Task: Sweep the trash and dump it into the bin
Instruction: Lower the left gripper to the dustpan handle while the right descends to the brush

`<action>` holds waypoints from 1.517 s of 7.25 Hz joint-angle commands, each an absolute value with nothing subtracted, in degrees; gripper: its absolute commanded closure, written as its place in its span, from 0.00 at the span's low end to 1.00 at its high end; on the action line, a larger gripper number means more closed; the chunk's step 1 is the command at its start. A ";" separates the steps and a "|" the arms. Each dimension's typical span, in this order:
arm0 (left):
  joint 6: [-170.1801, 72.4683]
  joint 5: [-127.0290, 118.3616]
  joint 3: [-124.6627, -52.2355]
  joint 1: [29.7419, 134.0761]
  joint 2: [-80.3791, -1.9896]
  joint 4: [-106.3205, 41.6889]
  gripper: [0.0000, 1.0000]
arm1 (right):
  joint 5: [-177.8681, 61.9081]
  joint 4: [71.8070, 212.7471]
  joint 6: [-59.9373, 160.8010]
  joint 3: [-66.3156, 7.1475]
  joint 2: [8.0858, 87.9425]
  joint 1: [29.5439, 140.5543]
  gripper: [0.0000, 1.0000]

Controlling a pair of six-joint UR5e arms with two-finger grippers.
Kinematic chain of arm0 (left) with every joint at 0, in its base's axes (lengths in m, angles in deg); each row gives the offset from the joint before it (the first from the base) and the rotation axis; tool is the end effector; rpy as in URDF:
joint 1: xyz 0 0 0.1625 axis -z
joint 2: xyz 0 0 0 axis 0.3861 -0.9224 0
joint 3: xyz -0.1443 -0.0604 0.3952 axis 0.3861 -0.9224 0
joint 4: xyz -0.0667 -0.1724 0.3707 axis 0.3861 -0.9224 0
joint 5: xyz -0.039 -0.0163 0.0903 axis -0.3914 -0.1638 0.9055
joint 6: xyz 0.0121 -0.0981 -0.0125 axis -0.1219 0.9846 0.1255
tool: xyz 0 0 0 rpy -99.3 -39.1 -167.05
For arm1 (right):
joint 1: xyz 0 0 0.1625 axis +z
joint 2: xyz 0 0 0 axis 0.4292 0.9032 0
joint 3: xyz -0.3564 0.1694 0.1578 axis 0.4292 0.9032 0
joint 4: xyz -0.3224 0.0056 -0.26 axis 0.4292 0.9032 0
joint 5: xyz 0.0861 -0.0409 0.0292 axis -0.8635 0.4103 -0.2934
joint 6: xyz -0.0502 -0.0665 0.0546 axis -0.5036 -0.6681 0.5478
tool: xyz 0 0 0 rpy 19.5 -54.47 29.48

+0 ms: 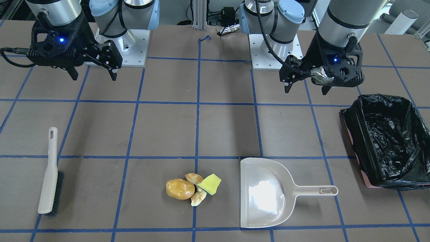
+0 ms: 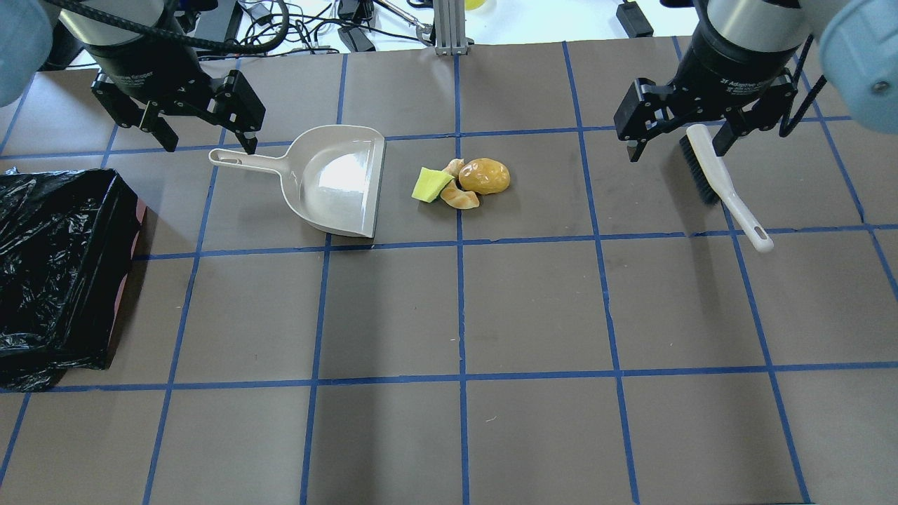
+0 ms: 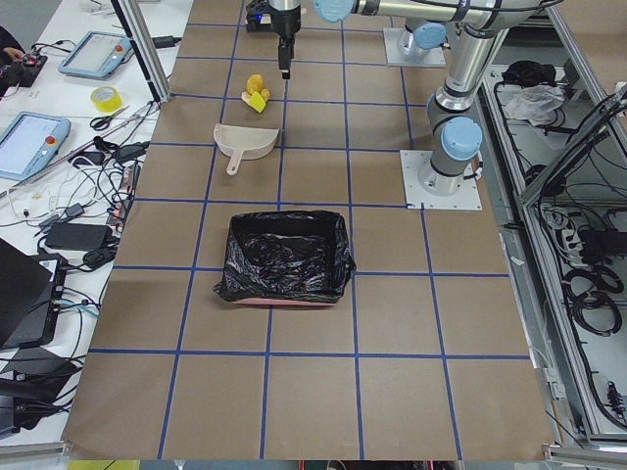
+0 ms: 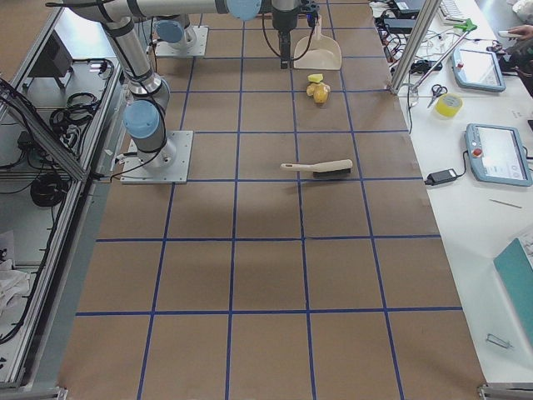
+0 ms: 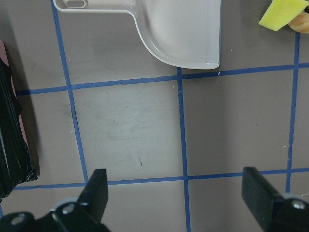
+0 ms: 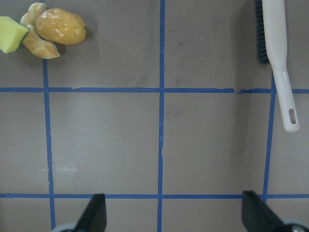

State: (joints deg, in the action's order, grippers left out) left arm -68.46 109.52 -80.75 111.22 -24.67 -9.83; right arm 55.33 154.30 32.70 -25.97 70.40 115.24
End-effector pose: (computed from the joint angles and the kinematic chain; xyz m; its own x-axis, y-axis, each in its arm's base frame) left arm -0.1158 -0.5169 0.5120 -0.9975 0.0591 -0.0400 0.0589 0.9982 0.0060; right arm 0.1312 -0.4783 0.5104 -0.9998 -0.0183 0.0057 -0.0184 0.9994 -0.0290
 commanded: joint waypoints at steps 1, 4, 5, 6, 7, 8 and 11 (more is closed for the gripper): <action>-68.16 109.40 -80.71 111.22 -25.10 -9.29 0.00 | 55.57 154.04 32.70 -25.97 70.40 115.24 0.00; -68.16 109.40 -80.80 111.22 -25.45 -9.02 0.00 | 56.09 154.56 32.43 -26.24 70.14 114.54 0.00; -68.42 109.40 -80.80 111.13 -26.50 -8.68 0.00 | 56.36 154.56 32.00 -26.32 69.71 113.93 0.00; -68.77 109.22 -81.15 111.04 -27.82 -5.54 0.00 | 56.01 154.56 29.65 -27.54 69.79 110.36 0.00; -69.73 109.22 -83.76 110.87 -28.87 -2.64 0.00 | 55.66 154.56 22.66 -28.77 69.79 105.53 0.00; -70.26 109.22 -87.18 110.78 -30.54 0.70 0.00 | 55.40 154.56 18.68 -30.00 69.70 101.66 0.00; -82.15 109.66 -92.31 110.52 -37.13 19.32 0.00 | 59.24 168.04 9.54 -37.02 67.96 98.38 0.00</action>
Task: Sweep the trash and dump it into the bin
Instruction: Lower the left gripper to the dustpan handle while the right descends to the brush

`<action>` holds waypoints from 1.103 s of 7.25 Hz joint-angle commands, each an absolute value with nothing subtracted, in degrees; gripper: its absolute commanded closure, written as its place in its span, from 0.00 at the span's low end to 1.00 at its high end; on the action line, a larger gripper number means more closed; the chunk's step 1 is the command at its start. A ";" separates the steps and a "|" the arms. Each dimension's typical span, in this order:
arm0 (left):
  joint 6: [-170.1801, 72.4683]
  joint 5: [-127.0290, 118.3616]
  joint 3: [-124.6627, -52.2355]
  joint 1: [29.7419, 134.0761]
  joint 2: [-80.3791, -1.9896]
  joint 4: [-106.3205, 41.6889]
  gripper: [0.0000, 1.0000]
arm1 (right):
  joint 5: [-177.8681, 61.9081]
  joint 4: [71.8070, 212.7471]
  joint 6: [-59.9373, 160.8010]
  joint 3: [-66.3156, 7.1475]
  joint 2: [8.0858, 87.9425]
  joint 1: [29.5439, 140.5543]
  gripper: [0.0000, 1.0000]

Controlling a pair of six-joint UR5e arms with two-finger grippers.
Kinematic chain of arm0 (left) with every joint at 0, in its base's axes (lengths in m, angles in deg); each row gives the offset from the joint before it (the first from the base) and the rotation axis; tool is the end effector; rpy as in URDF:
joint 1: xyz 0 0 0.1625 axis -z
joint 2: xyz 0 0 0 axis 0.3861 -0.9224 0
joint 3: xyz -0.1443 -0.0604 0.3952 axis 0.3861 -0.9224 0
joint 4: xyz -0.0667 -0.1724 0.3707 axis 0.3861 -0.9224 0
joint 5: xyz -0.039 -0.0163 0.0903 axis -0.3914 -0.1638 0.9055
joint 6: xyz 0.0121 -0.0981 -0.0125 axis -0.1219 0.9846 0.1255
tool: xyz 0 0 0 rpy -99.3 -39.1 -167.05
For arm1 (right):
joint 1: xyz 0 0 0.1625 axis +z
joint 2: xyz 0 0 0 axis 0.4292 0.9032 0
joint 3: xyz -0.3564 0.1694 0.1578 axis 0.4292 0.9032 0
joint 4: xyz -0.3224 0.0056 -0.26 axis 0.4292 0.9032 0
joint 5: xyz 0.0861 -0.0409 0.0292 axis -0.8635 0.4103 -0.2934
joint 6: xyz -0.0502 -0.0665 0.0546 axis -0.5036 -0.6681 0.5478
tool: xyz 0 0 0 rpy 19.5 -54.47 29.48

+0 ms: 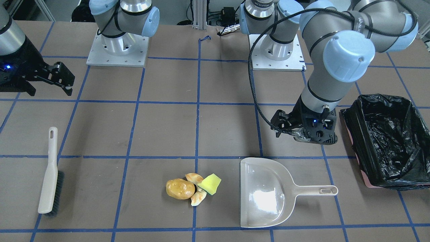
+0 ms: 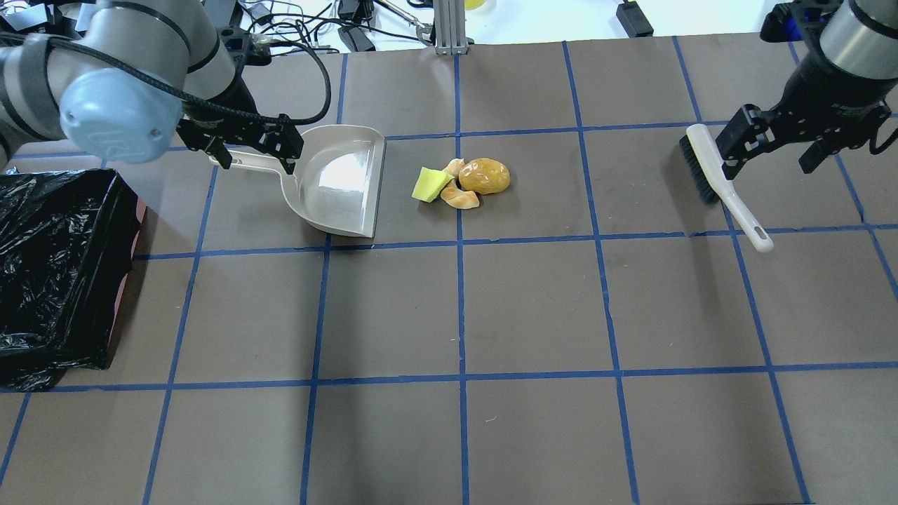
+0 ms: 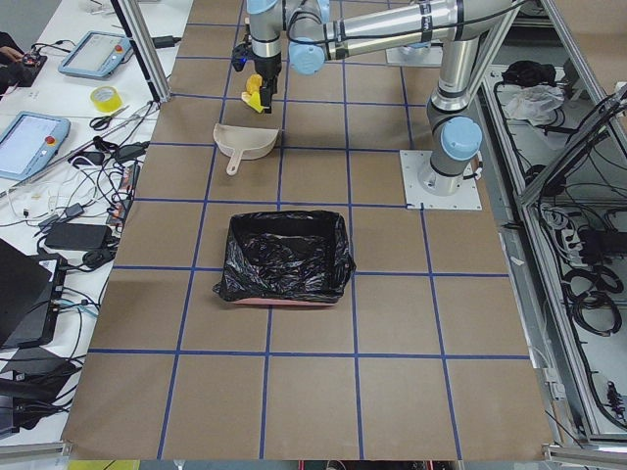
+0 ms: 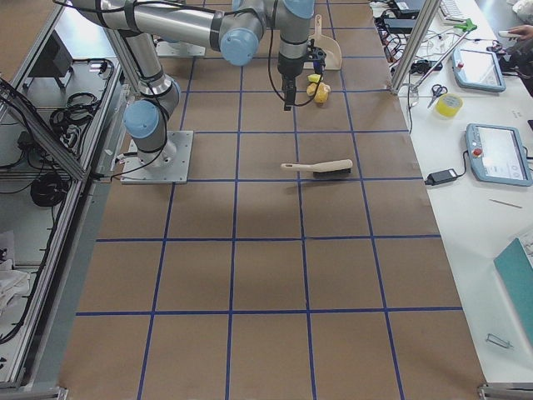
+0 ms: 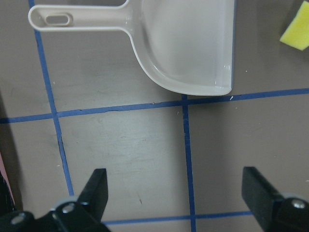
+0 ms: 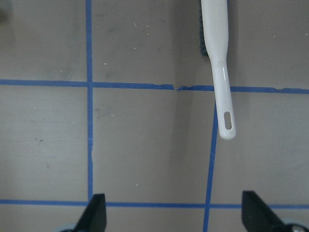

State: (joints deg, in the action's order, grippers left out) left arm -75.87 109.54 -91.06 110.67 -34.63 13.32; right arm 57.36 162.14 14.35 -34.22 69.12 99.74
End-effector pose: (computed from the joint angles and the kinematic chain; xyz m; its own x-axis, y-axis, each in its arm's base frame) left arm -0.1086 -0.5803 0.3696 -0.9832 0.1756 -0.0499 0.1776 0.9834 -0.0379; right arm -0.0060 -0.4993 0.4427 -0.9969 -0.0683 0.0380 -0.0679 0.9976 0.0139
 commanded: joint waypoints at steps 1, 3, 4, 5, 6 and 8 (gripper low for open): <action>-89.96 109.66 -91.97 109.30 -38.63 19.62 0.03 | 58.74 169.23 6.10 -38.18 66.46 95.93 0.00; -108.58 109.05 -90.48 106.22 -42.84 20.24 0.00 | 58.29 174.47 -2.74 -38.19 61.99 92.05 0.00; -112.94 109.13 -88.99 106.04 -44.69 20.59 0.00 | 58.12 176.78 -5.68 -38.28 60.14 91.86 0.00; -123.07 109.22 -87.23 105.86 -46.79 22.25 0.00 | 58.03 177.15 -5.62 -38.28 58.12 91.86 0.00; -131.70 109.66 -84.34 105.77 -49.08 22.70 0.00 | 56.55 178.20 -5.62 -38.28 56.27 91.86 0.00; -146.03 109.57 -81.16 104.20 -53.21 22.61 0.00 | 54.87 180.74 -5.53 -38.28 51.53 91.86 0.00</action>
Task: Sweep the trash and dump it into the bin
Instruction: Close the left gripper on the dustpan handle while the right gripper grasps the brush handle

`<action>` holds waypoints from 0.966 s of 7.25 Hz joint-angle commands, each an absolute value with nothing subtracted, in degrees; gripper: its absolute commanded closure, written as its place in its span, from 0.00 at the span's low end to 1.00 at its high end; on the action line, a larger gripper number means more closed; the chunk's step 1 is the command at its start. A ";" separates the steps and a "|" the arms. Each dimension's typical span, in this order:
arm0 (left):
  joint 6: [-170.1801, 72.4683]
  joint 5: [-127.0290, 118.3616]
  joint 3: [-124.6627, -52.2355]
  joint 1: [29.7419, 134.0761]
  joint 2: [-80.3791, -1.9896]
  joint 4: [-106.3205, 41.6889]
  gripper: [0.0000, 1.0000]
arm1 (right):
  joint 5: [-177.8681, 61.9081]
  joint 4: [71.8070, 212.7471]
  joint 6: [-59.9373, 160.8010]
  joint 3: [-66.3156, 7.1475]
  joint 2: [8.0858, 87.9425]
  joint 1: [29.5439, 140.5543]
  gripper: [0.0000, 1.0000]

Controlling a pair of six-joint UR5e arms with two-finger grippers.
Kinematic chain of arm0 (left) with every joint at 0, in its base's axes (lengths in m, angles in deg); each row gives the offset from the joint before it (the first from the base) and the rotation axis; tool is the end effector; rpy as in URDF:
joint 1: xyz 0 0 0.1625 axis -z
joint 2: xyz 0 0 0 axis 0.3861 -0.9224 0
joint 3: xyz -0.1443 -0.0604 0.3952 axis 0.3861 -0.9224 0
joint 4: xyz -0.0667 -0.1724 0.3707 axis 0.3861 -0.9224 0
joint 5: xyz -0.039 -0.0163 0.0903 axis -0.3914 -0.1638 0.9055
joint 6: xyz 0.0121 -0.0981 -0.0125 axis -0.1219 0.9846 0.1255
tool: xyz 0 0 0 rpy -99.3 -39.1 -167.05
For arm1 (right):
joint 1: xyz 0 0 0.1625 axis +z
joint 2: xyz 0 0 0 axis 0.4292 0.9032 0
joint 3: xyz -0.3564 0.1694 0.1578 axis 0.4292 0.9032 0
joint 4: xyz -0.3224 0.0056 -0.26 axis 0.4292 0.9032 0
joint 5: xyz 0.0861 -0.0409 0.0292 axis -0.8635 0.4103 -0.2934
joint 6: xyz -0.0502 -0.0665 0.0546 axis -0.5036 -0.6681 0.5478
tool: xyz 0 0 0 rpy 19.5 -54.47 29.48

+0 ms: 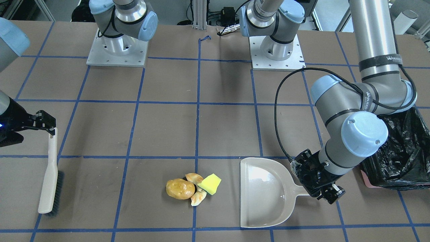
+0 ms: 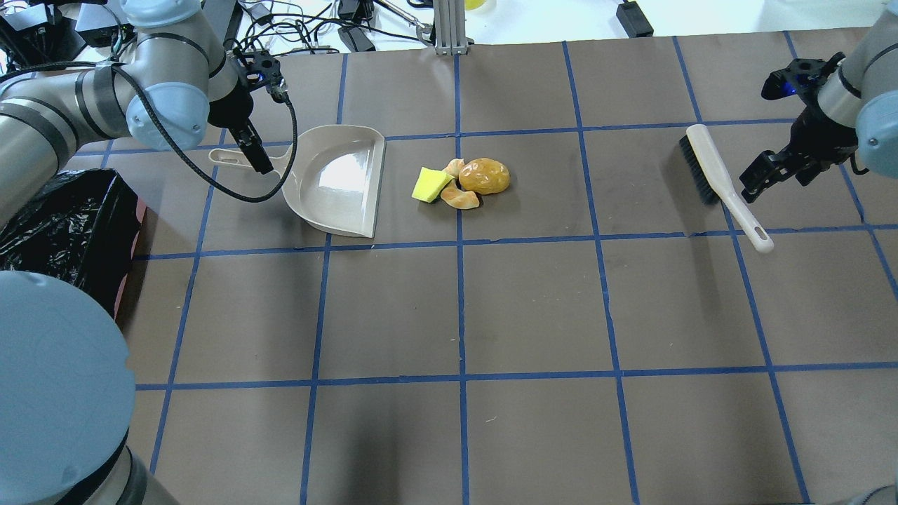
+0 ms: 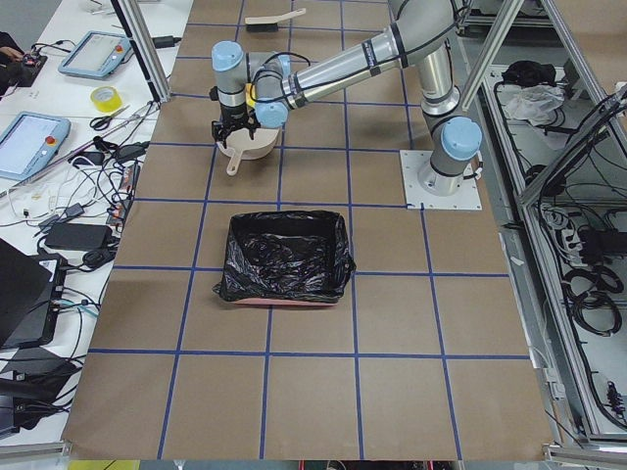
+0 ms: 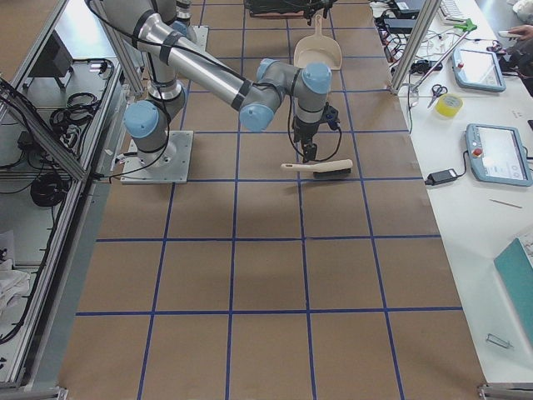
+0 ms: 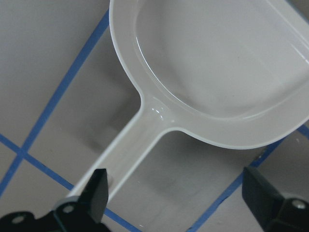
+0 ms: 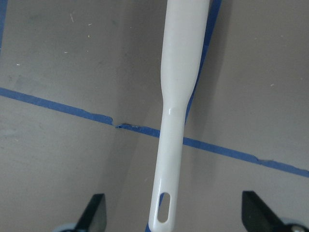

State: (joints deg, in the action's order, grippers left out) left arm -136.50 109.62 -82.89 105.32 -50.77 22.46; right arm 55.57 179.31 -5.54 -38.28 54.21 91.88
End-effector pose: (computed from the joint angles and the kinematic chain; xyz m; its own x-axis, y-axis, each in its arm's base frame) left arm -0.0418 -0.6811 0.2778 -0.4137 0.9071 -0.0773 0.9090 0.4163 0.0203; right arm -0.0995 -0.5597 0.3028 -0.9615 -0.2745 -0.0131 -0.2748 0.9610 0.0304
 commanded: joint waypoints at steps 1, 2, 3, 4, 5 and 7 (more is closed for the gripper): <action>-150.55 109.66 -81.15 102.10 -54.27 22.44 0.00 | 55.13 180.84 -5.79 -38.28 50.12 91.86 0.00; -154.17 109.49 -81.41 100.86 -54.98 22.01 0.00 | 55.48 181.02 -5.62 -38.28 48.80 91.86 0.00; -154.81 109.66 -82.02 100.94 -54.90 20.96 0.00 | 55.92 180.93 -3.79 -38.37 47.83 91.86 0.00; -155.08 109.66 -82.20 101.55 -54.99 20.25 0.00 | 56.01 180.58 0.75 -38.37 47.29 91.86 0.00; -155.95 109.57 -82.03 101.99 -54.55 20.16 0.00 | 56.10 180.58 1.67 -38.54 47.03 91.86 0.01; -162.80 109.05 -82.29 102.52 -54.19 20.24 0.01 | 56.18 180.75 4.64 -38.54 46.06 91.86 0.09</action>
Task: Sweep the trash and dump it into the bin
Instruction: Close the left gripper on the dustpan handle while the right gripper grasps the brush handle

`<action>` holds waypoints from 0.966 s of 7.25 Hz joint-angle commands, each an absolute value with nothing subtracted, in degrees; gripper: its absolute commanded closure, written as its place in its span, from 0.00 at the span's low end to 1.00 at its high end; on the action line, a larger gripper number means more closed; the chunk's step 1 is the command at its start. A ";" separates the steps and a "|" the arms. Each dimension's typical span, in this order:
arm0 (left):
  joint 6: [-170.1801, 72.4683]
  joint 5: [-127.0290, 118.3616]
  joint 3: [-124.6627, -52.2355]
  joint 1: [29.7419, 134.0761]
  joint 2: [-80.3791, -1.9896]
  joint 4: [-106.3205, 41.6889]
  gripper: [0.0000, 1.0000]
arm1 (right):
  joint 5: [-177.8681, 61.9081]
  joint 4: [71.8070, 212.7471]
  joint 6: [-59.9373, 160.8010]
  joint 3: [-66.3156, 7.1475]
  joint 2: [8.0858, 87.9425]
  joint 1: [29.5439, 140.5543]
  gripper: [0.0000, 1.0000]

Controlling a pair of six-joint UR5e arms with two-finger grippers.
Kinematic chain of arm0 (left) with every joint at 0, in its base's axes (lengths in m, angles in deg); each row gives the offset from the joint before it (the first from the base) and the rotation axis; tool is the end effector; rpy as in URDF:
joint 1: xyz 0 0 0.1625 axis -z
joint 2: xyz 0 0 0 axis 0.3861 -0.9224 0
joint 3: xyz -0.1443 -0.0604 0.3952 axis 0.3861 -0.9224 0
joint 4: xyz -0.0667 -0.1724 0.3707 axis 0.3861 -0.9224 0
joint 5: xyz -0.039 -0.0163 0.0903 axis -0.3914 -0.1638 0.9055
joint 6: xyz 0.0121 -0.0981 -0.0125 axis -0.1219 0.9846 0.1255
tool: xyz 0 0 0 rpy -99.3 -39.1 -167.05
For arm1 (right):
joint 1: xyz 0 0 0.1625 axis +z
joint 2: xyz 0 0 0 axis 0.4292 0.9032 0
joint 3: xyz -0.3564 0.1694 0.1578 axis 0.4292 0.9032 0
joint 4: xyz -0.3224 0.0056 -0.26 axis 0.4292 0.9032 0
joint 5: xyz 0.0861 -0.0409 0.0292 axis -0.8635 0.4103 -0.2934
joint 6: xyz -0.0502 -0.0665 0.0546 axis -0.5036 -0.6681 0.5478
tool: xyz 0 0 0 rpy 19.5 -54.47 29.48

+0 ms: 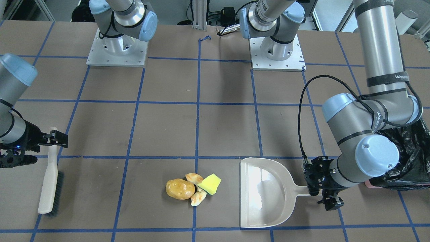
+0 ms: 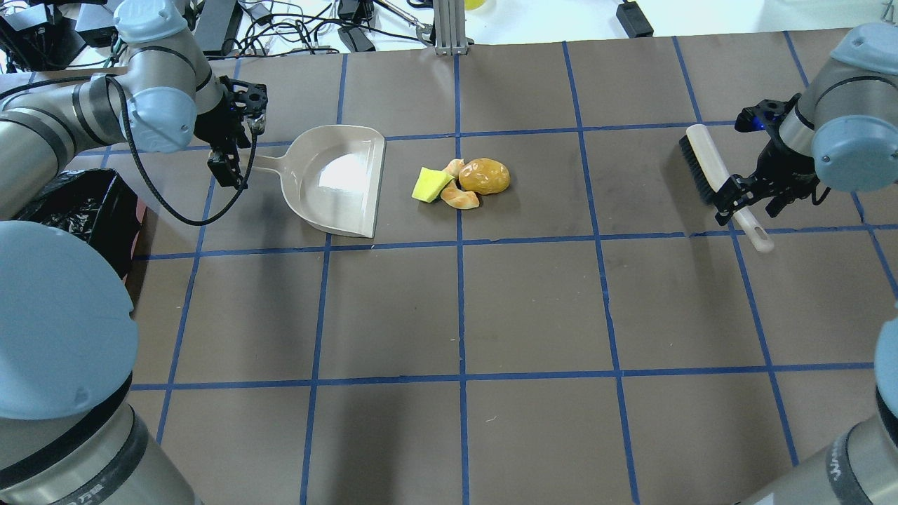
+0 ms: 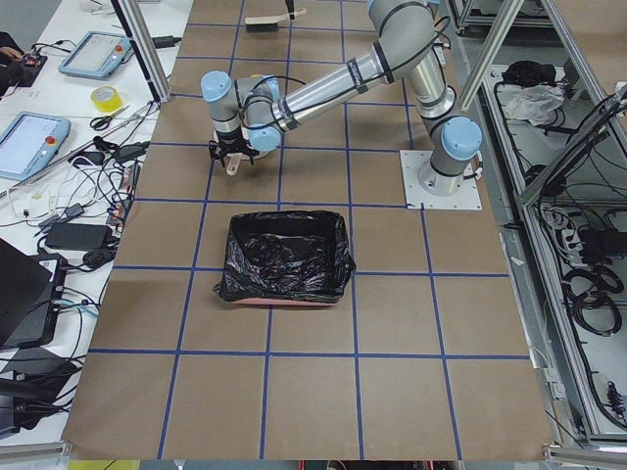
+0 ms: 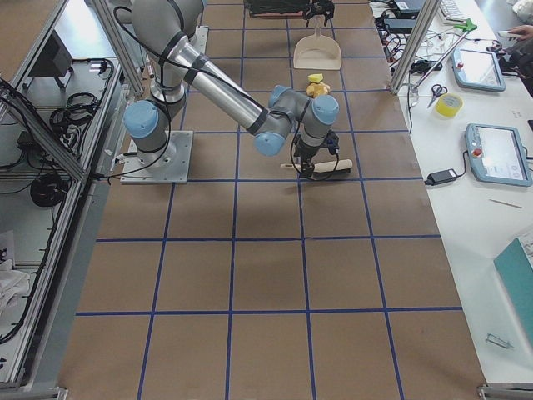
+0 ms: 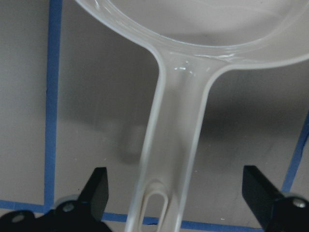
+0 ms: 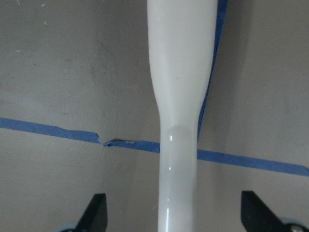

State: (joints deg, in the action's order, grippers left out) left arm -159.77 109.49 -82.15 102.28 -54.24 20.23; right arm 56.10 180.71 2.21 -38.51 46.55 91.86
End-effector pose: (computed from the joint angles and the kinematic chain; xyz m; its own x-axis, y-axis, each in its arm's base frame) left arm -0.0048 -0.6878 0.2389 -0.0742 0.9970 0.0228 0.9966 0.0733 0.0377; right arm -0.1066 -0.5733 0.2282 -0.9884 -0.1391 -0.0604 -0.1461 0.9804 0.1325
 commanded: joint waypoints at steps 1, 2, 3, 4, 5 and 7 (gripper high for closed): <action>-162.90 107.65 -82.47 102.26 -54.28 20.42 0.03 | 56.36 180.58 5.36 -38.46 46.06 91.86 0.11; -162.90 107.64 -83.17 102.34 -53.85 20.59 0.07 | 56.36 180.49 5.37 -38.45 46.06 91.86 0.15; -162.90 107.64 -83.26 102.34 -53.76 21.12 0.21 | 56.62 180.32 5.37 -38.45 46.15 91.86 0.19; -162.90 107.64 -83.17 102.26 -54.11 21.38 0.44 | 58.45 179.97 5.45 -38.45 46.41 91.86 0.19; -162.90 107.81 -83.17 102.25 -54.11 21.56 0.56 | 59.17 179.79 5.45 -38.45 46.58 91.86 0.21; -162.99 108.08 -82.74 102.25 -54.29 21.74 0.83 | 59.09 179.61 5.54 -38.45 46.67 92.04 0.26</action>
